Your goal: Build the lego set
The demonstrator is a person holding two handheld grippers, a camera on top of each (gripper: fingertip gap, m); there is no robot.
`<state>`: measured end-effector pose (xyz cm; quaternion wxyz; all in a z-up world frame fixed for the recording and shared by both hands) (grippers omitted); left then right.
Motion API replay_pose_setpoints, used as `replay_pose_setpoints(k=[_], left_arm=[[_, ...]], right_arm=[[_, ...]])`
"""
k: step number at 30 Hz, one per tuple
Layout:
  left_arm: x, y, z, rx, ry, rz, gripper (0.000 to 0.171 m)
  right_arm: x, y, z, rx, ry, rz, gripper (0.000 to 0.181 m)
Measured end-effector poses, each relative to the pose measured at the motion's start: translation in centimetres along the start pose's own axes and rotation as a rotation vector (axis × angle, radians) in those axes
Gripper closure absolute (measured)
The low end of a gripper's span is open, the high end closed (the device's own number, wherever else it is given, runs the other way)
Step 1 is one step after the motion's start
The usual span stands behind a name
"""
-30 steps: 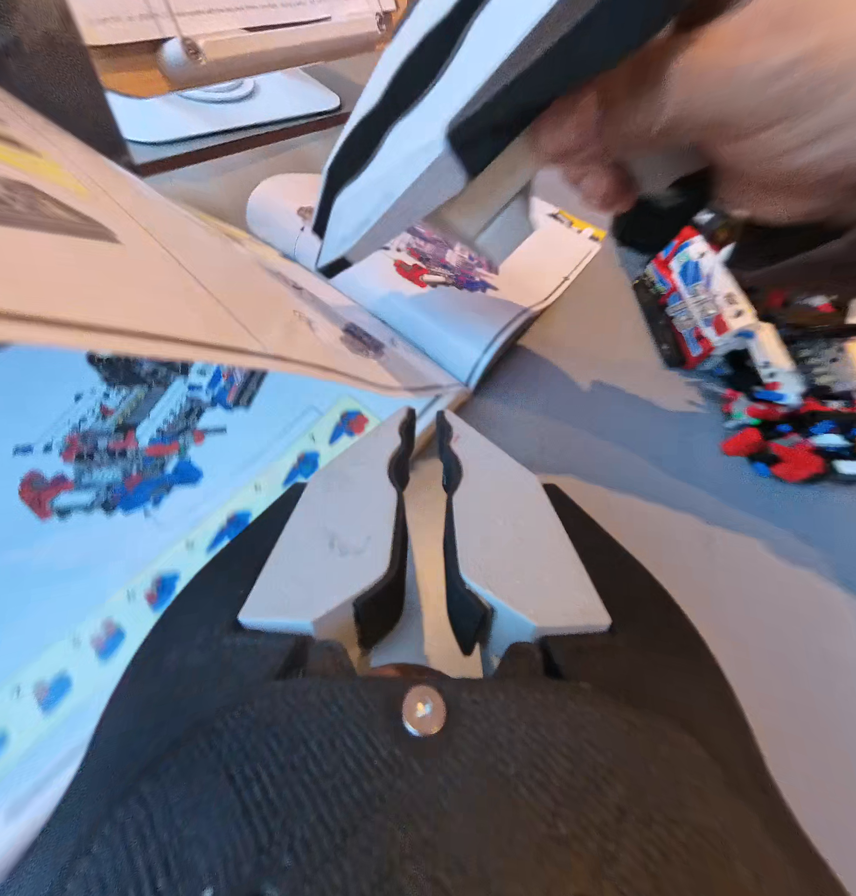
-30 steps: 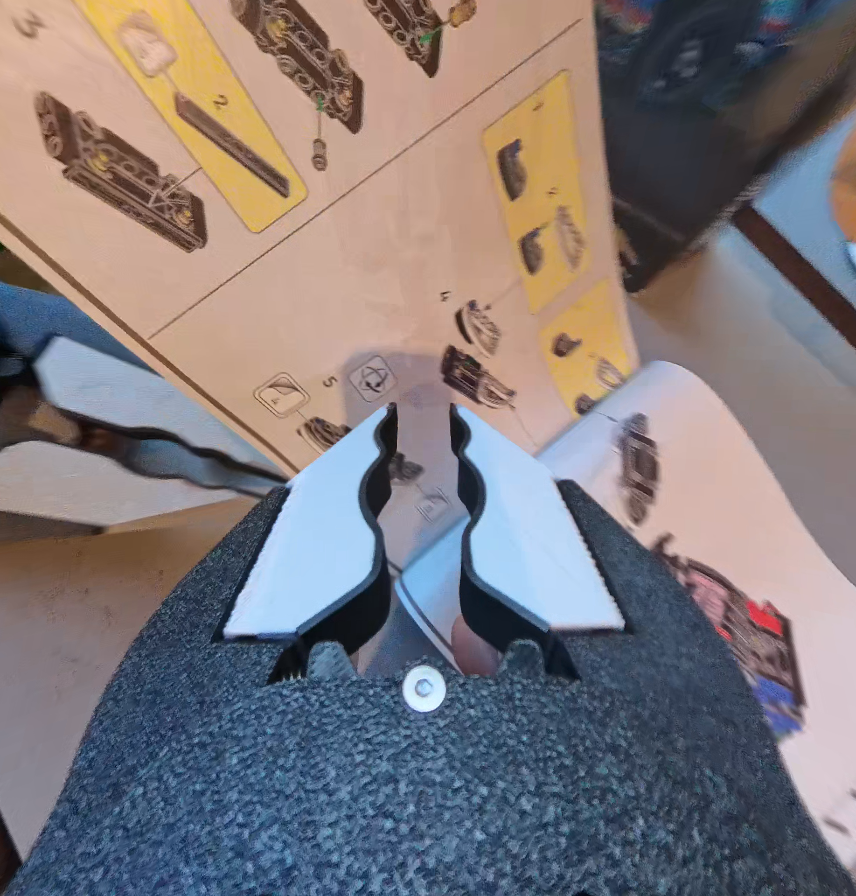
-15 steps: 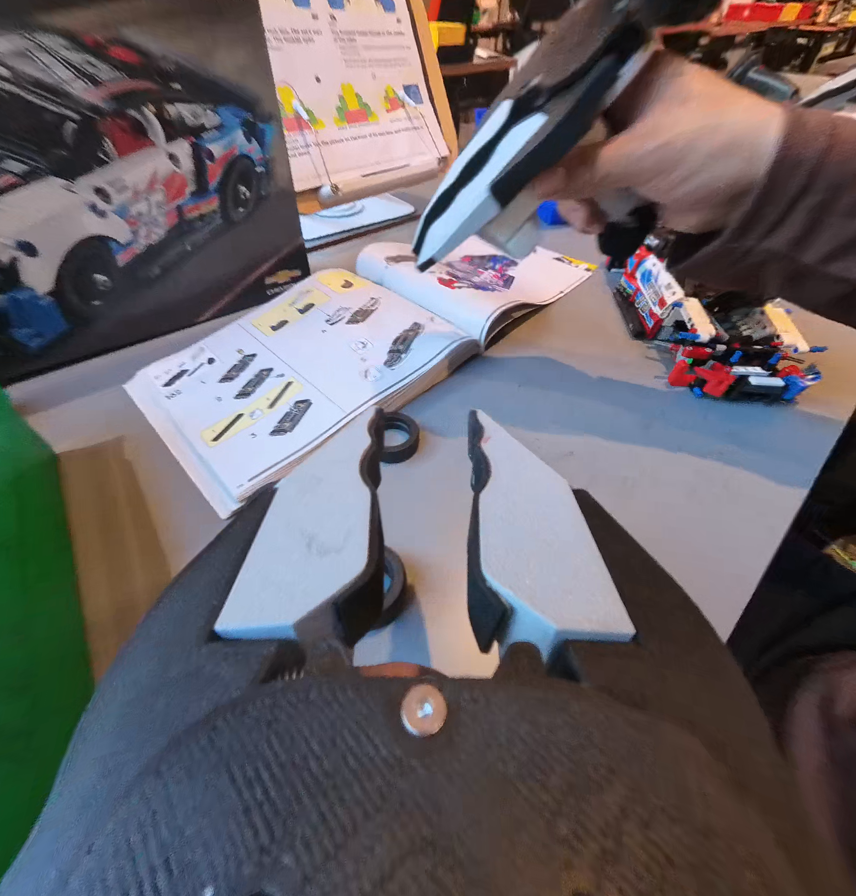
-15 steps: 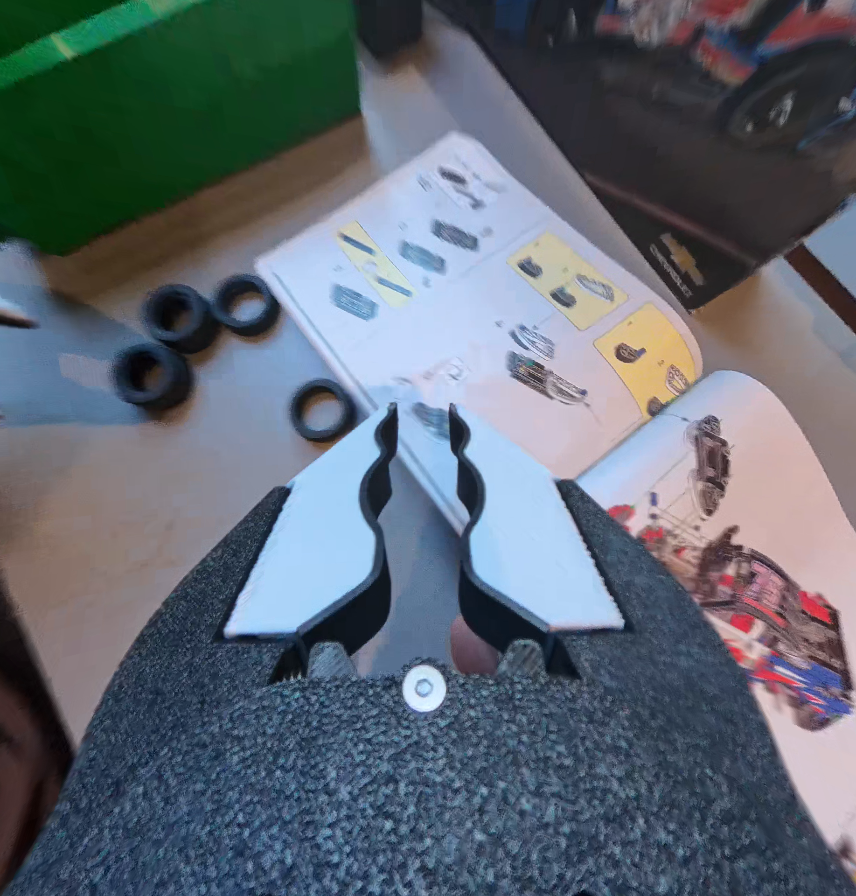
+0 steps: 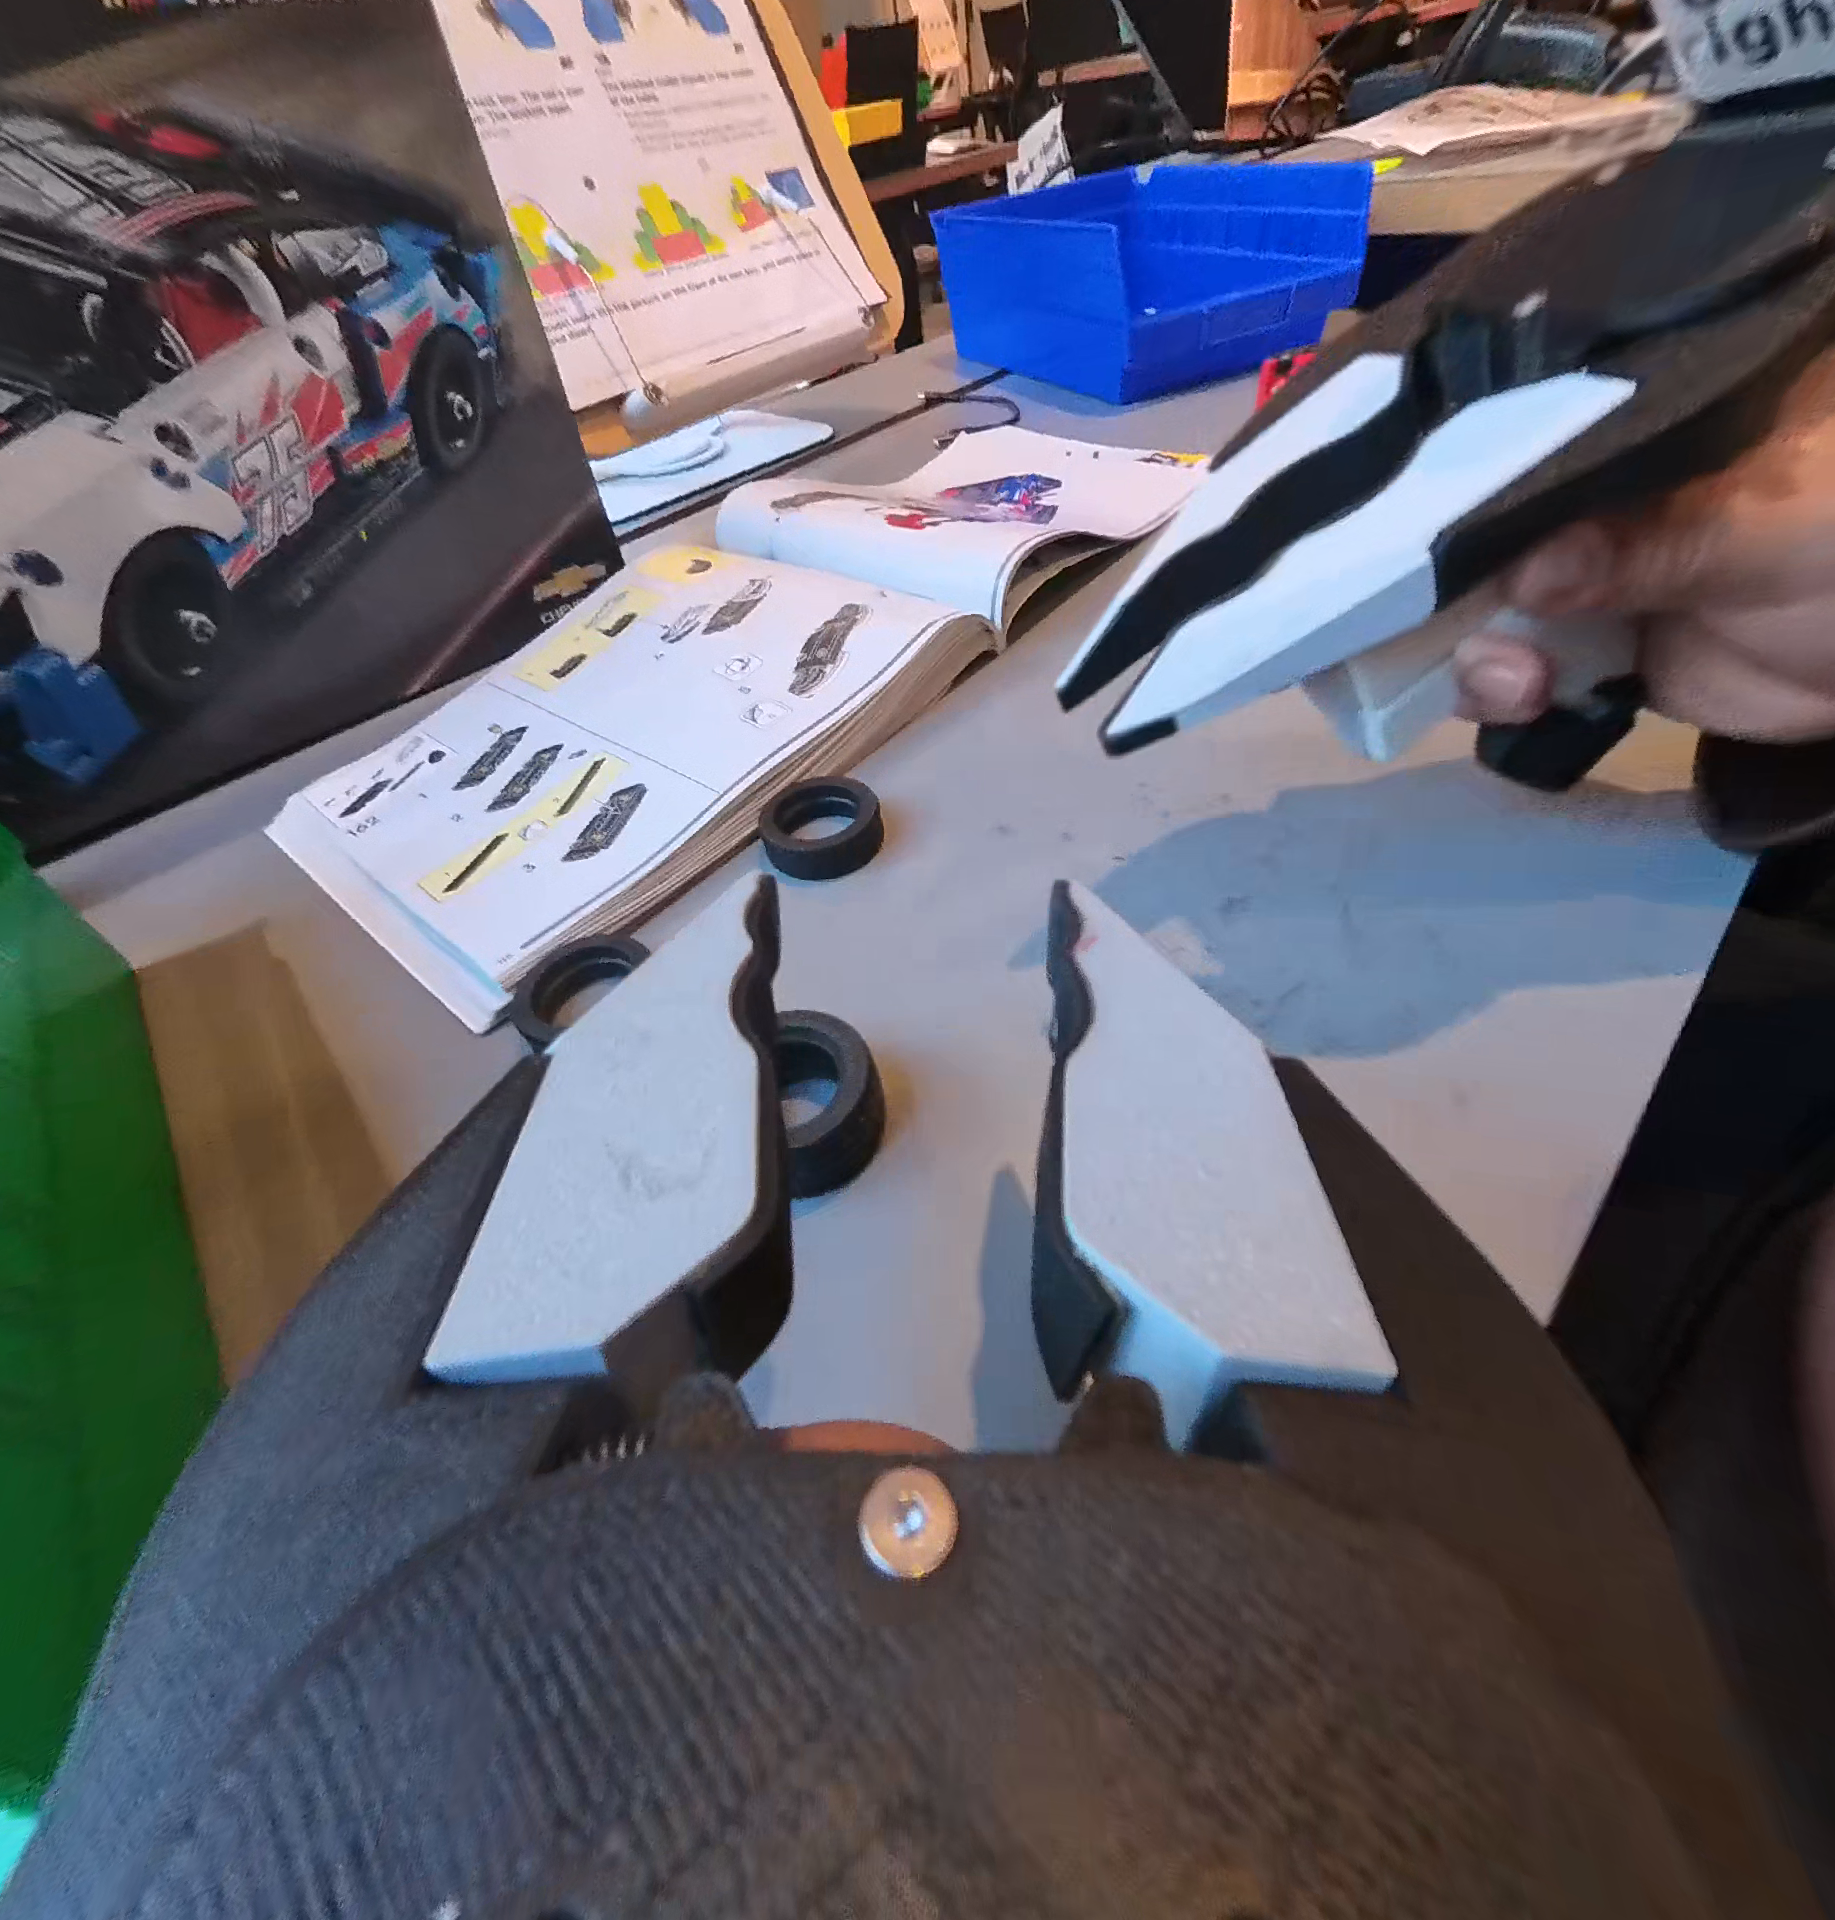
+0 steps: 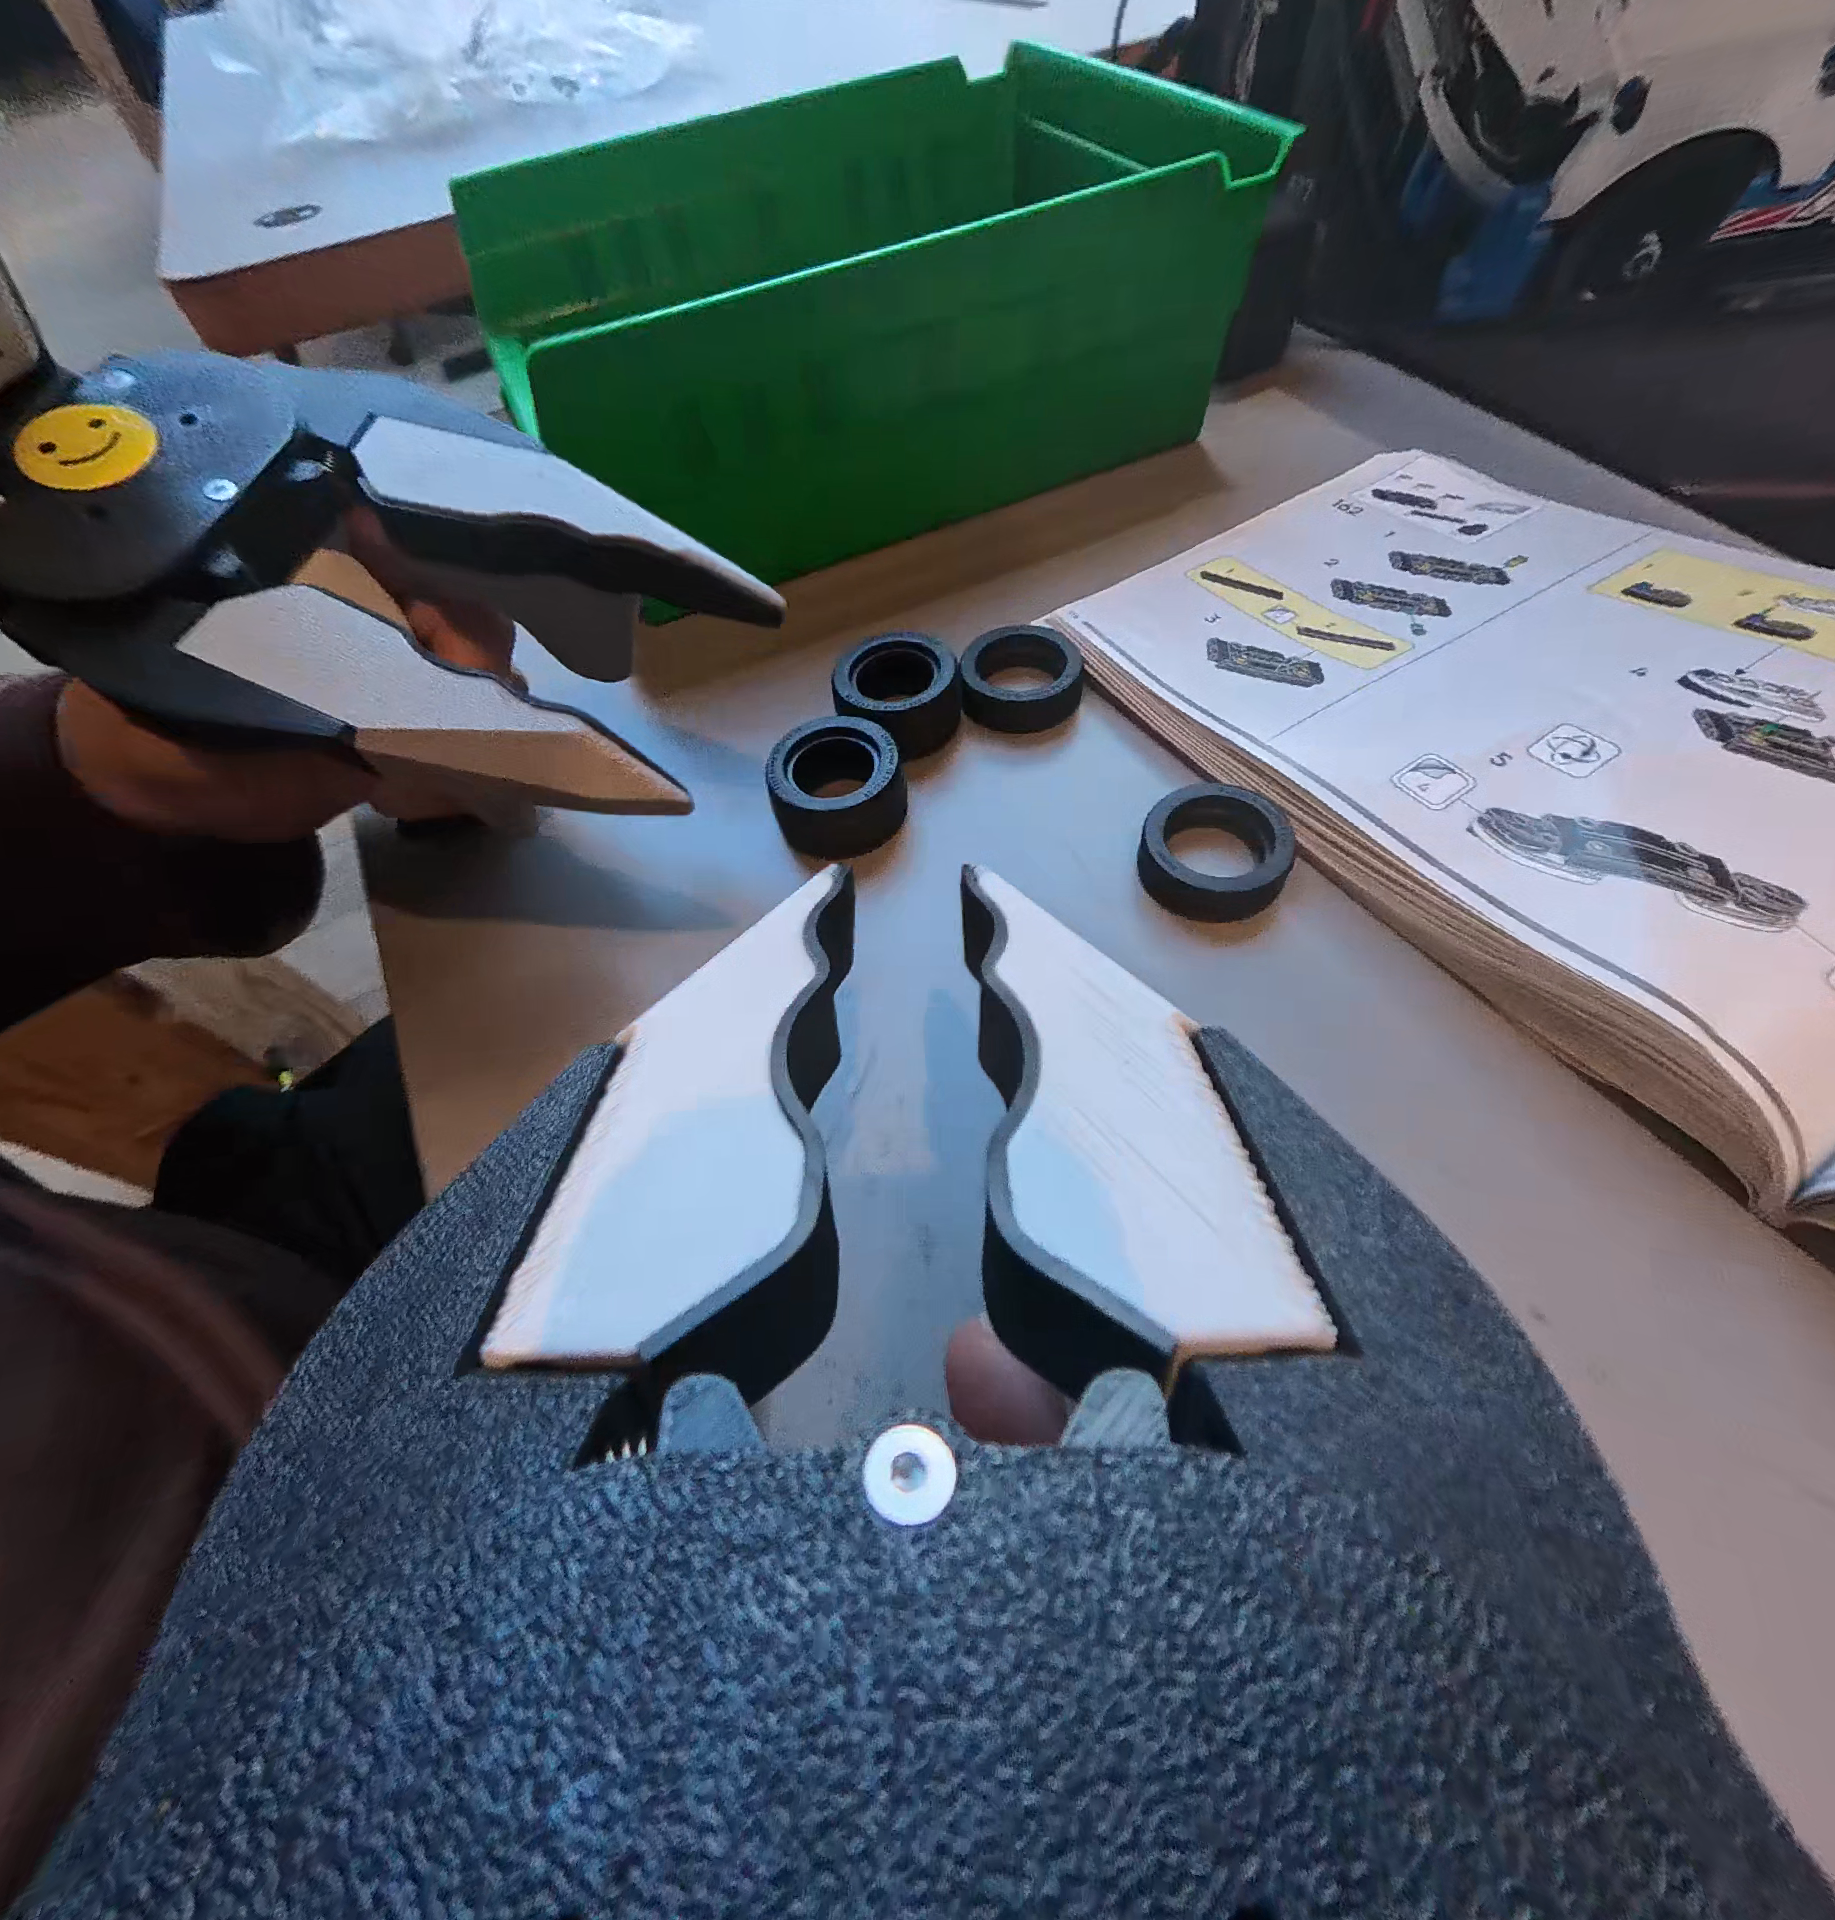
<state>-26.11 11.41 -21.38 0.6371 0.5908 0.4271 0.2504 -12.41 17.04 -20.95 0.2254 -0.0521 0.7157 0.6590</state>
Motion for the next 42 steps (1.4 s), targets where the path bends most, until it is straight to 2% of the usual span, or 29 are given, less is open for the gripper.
replay_pose_setpoints(k=[4,7,10,14,20,27,31,35,37,38,40,42], left_arm=[[0.3,0.2,-0.4,0.016,-0.032,0.036,0.122],[0.8,0.3,-0.6,0.000,-0.096,0.038,0.124],[1.3,0.6,-1.1,0.006,-0.089,0.066,0.127],[2.1,0.8,-1.2,0.022,-0.104,0.066,0.130],[2.5,1.0,-1.6,0.003,-0.122,0.086,0.134],[2.9,1.1,-1.9,-0.010,-0.128,0.080,0.133],[2.5,1.3,-2.1,-0.006,-0.093,0.121,0.133],[1.2,1.8,-2.5,-0.069,-0.038,0.130,0.136],[-0.1,3.2,-3.3,-0.109,-0.039,0.087,0.126],[-1.1,4.4,-4.3,-0.098,-0.014,0.073,0.123],[-4.3,6.9,-8.0,-0.068,0.142,0.087,0.127],[-7.6,7.9,-12.0,-0.110,0.267,0.069,0.133]], right_arm=[[0.4,-0.3,-0.4,-0.058,-0.057,0.110,0.162],[0.4,-0.5,-0.9,-0.101,-0.045,0.130,0.163],[1.2,-0.9,-1.0,-0.122,-0.024,0.079,0.162],[2.6,-1.4,-0.5,-0.037,0.088,-0.026,0.159],[2.7,-0.5,1.0,0.034,0.098,0.053,0.158],[3.4,-0.3,1.0,0.004,0.102,0.047,0.159],[3.5,-0.3,0.9,-0.003,0.108,0.043,0.159],[3.4,-0.2,0.9,-0.011,0.105,0.047,0.159],[3.4,-0.2,0.9,-0.006,0.108,0.053,0.159],[3.3,-0.2,0.9,-0.003,0.109,0.058,0.159],[3.2,-0.1,1.0,0.003,0.104,0.072,0.159],[3.1,-0.1,1.1,0.006,0.096,0.081,0.159]])
Point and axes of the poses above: each gripper's, where its closed fingertips meet, x out along the fingers, y out of its top, z = x × y across the jaws, the point moved 6 cm from there along -x, back along the fingers, and after that the axes turned 4 degrees about -x, right-handed, at the moved point
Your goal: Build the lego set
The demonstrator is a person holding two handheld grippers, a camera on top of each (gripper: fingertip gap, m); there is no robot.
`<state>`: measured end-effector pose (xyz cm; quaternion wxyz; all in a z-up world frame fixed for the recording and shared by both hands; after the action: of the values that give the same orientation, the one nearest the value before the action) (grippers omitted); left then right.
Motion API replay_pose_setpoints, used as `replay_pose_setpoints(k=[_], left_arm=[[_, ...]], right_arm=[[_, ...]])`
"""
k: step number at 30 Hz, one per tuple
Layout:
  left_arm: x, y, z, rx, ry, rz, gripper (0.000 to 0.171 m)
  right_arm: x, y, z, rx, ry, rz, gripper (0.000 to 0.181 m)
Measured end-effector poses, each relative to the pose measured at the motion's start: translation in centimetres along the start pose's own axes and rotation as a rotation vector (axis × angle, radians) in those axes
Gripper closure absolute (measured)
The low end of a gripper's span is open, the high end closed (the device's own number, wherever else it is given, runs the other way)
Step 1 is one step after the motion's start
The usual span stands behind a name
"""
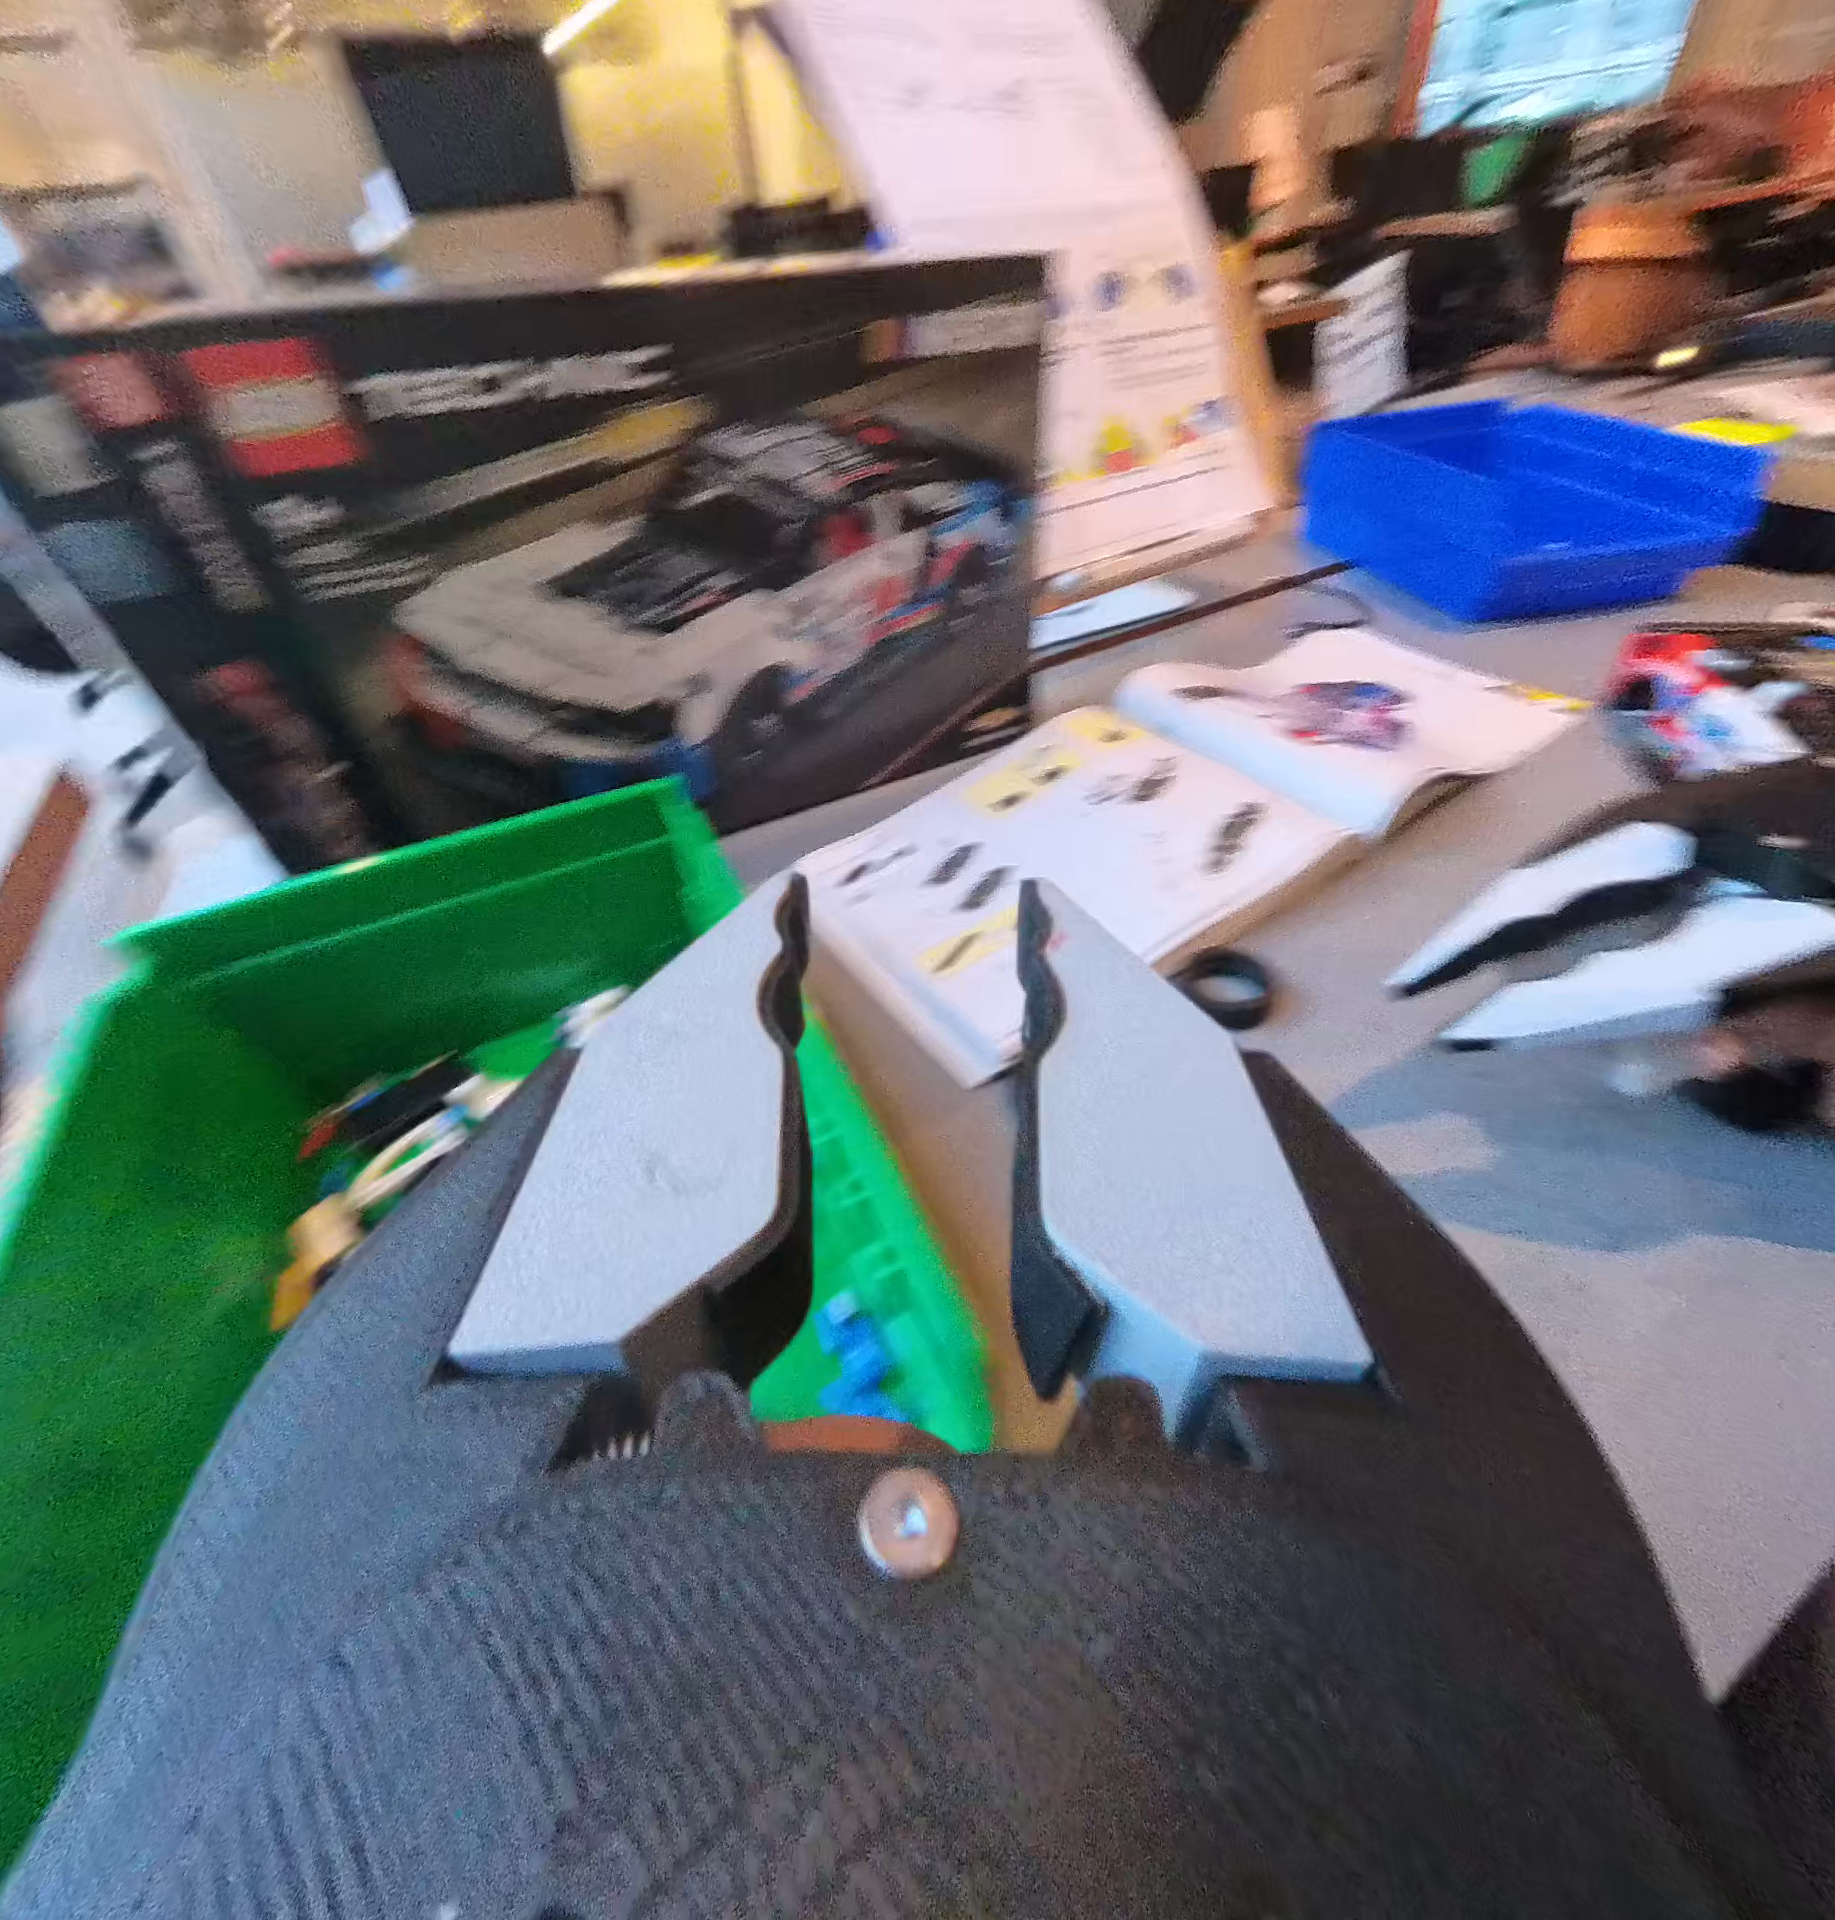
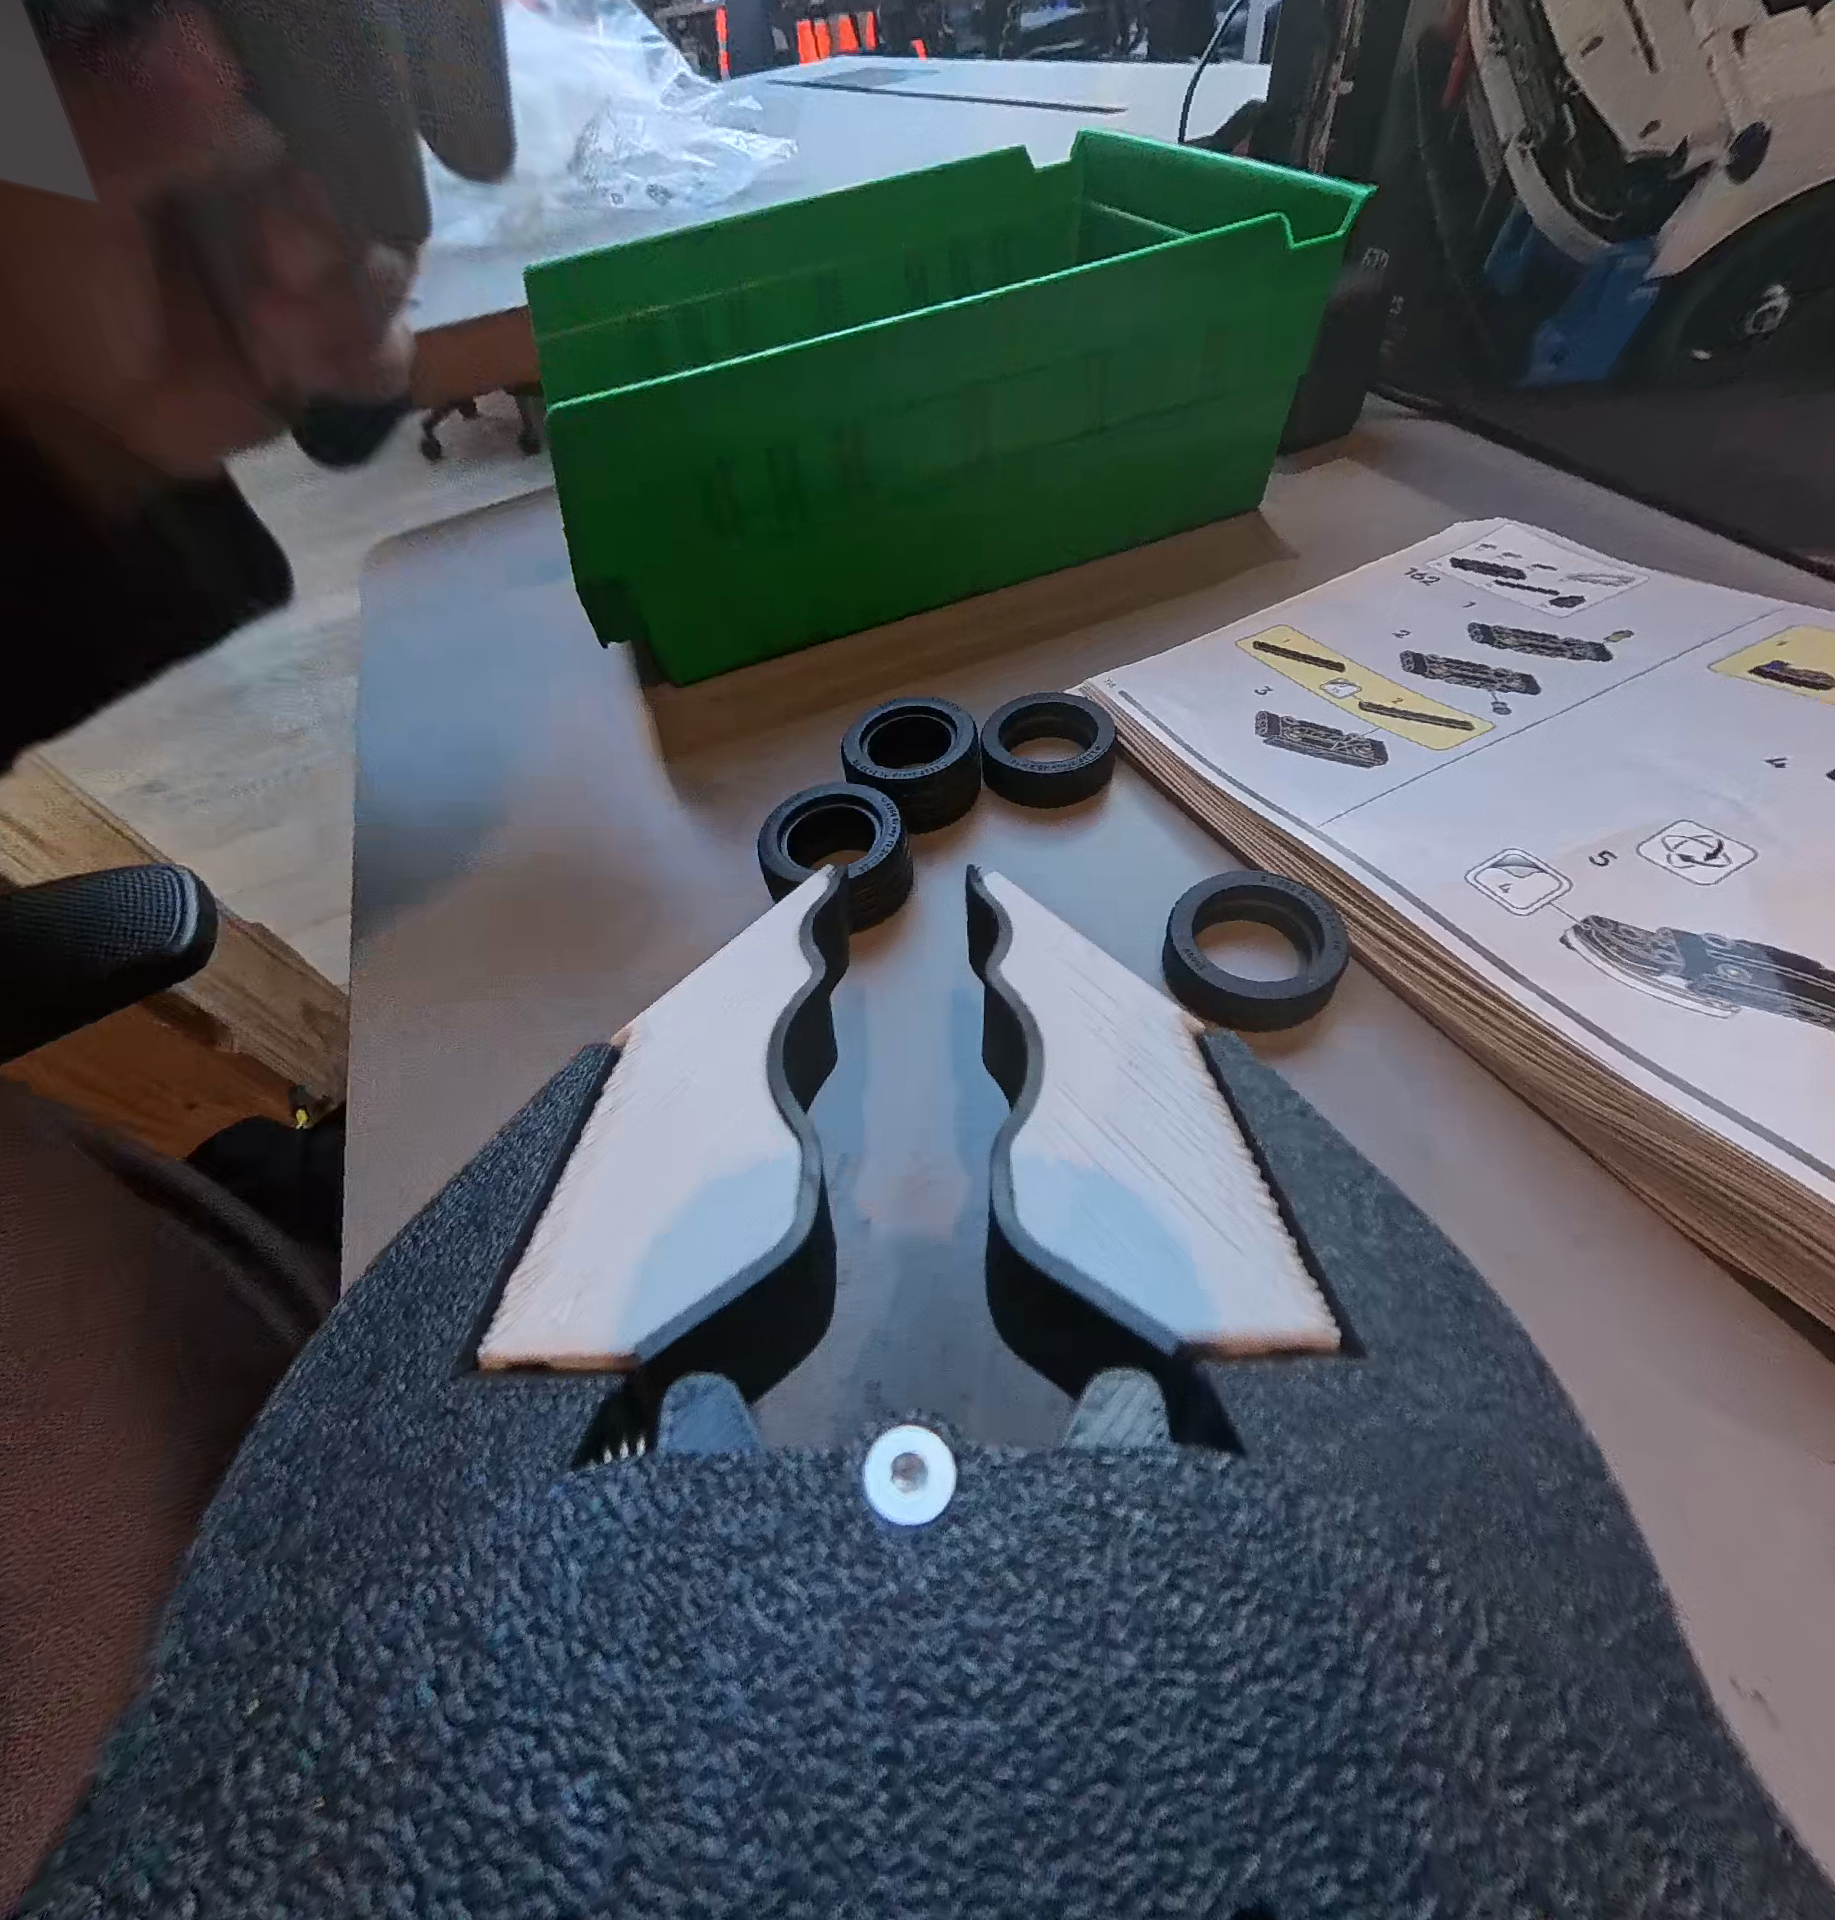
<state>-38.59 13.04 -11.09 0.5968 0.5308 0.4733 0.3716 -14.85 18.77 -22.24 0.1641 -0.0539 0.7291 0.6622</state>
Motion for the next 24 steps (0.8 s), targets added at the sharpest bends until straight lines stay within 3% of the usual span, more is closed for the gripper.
replay_pose_setpoints(k=[3,5,11,16,17,20,21,24], left_arm=[[-1.5,-1.5,-7.5,-0.033,0.239,-0.206,0.139],[-1.0,-2.8,-11.7,-0.010,0.324,-0.357,0.138],[8.1,-5.0,-17.1,0.152,0.024,-0.852,0.137],[12.4,-9.7,-21.1,0.444,-0.045,-1.300,0.137],[12.9,-10.3,-21.4,0.494,-0.057,-1.330,0.152],[13.1,-11.5,-21.5,0.559,-0.096,-1.425,0.151],[13.1,-11.6,-21.4,0.558,-0.107,-1.440,0.160],[13.1,-11.6,-21.4,0.578,-0.126,-1.445,0.161]], right_arm=[[0.0,0.0,-0.1,-0.009,-0.004,-0.004,0.159],[0.2,-0.1,-0.2,-0.019,-0.001,-0.020,0.159],[0.6,-0.3,-0.5,-0.057,-0.016,-0.052,0.160],[0.5,-0.3,-0.4,-0.053,-0.023,-0.045,0.160],[0.5,-0.3,-0.4,-0.047,-0.021,-0.042,0.160],[0.3,-0.2,-0.2,-0.027,-0.013,-0.028,0.160],[0.3,-0.2,-0.2,-0.021,-0.011,-0.022,0.160],[0.1,-0.1,-0.1,-0.006,0.001,-0.009,0.160]])
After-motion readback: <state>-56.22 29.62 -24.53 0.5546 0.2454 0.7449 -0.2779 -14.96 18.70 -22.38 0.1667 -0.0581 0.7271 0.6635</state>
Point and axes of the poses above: each gripper's, where its closed fingertips meet, x out along the fingers, y out of its top, z = x × y across the jaws, the point moved 6 cm from there along -x, back along the fingers, and after that the axes turned 4 degrees about -x, right-handed, at the moved point
